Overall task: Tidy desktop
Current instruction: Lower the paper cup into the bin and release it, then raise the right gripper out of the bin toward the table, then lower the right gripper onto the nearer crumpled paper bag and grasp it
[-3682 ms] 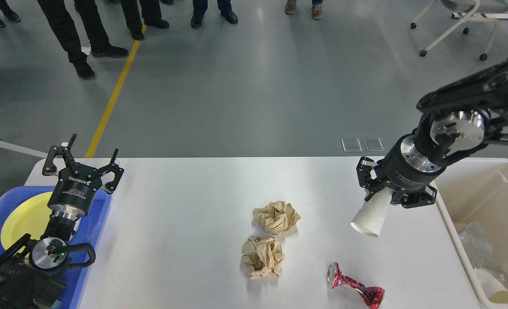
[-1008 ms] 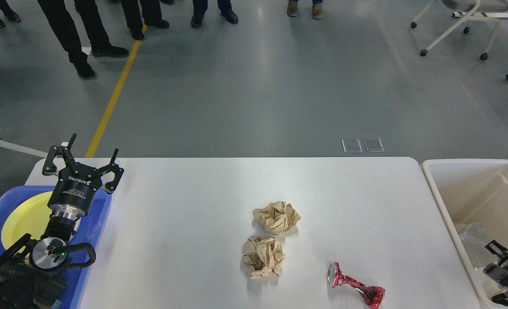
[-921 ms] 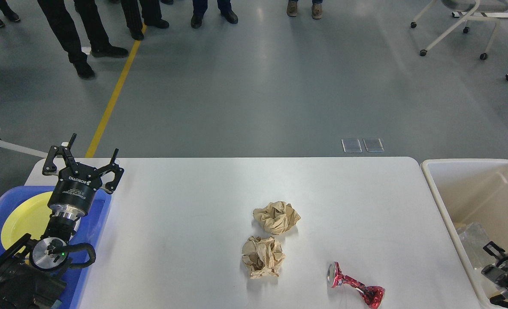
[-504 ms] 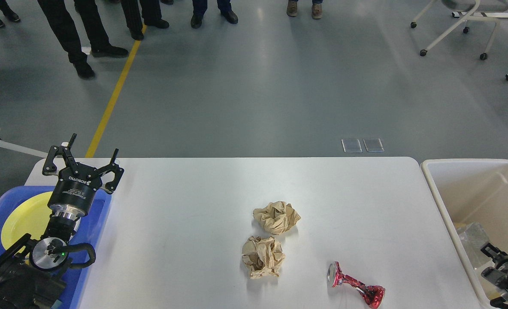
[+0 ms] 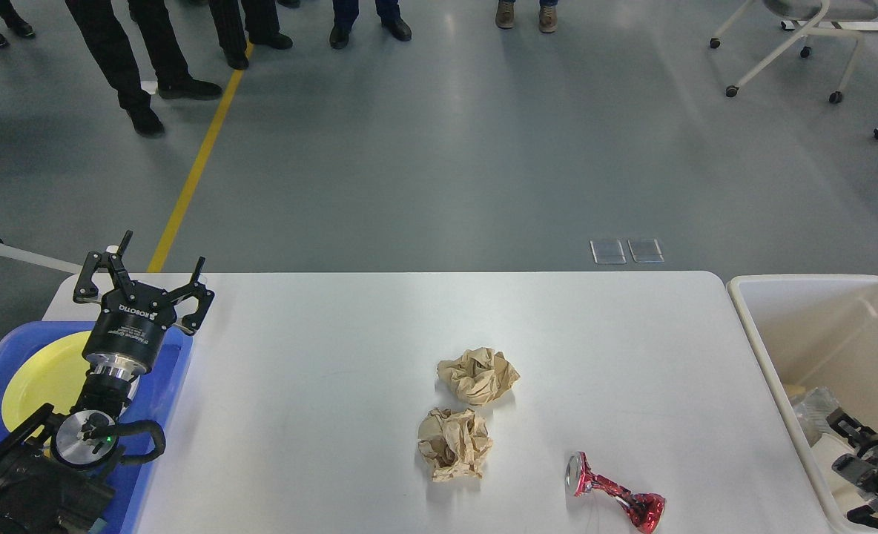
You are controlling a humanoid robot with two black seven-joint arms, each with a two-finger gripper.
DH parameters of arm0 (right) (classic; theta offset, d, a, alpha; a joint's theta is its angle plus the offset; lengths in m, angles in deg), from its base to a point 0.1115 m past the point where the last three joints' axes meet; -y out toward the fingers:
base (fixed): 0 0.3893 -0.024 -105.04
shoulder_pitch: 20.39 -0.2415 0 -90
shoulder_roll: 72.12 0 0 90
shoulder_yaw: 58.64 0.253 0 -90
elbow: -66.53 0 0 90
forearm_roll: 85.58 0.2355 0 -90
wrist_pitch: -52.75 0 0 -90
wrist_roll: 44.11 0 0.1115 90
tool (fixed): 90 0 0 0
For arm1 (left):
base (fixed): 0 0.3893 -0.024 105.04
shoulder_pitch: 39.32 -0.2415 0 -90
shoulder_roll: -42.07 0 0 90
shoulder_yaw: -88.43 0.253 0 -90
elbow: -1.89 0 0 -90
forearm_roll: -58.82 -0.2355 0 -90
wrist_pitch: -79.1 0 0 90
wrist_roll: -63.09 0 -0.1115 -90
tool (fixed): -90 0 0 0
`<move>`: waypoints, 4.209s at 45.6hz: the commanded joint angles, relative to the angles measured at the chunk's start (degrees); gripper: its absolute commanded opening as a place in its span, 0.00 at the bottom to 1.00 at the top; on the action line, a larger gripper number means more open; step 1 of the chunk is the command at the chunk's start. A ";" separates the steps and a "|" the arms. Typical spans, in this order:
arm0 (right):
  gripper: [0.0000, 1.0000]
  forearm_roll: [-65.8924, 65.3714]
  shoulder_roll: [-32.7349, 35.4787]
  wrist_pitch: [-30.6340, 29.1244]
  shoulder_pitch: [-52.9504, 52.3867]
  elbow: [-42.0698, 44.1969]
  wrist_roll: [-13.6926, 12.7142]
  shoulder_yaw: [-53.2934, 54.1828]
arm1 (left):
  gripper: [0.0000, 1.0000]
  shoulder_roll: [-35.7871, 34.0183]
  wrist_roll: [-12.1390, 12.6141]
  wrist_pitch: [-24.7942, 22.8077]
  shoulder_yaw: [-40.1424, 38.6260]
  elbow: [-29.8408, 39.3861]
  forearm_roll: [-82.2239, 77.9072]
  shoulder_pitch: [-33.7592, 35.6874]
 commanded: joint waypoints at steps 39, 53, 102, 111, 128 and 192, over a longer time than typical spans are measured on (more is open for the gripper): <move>1.00 -17.32 13.06 -43.62 -66.73 -52.82 -2.87 -21.86 | 0.96 0.00 0.00 0.00 0.01 0.00 0.03 0.00; 1.00 -7.66 0.77 -50.32 -91.78 -68.20 -2.87 -31.61 | 0.96 0.00 0.00 0.00 0.01 0.00 -0.06 0.00; 1.00 1.84 -7.42 -47.51 -104.11 -80.16 -2.96 -24.59 | 0.96 0.00 0.00 0.00 0.01 0.00 0.03 0.00; 1.00 1.93 -8.74 -42.15 -97.44 -79.02 -2.96 -17.83 | 0.96 0.00 0.00 0.00 -0.08 0.00 0.03 0.00; 1.00 1.93 -18.23 -23.60 -70.72 -69.27 -8.06 -3.41 | 0.96 0.00 0.00 0.00 0.01 0.00 0.03 0.00; 0.75 -4.84 -33.88 -11.56 -34.67 -36.04 -7.88 5.29 | 0.96 0.00 0.00 -0.09 0.01 0.00 -0.06 0.00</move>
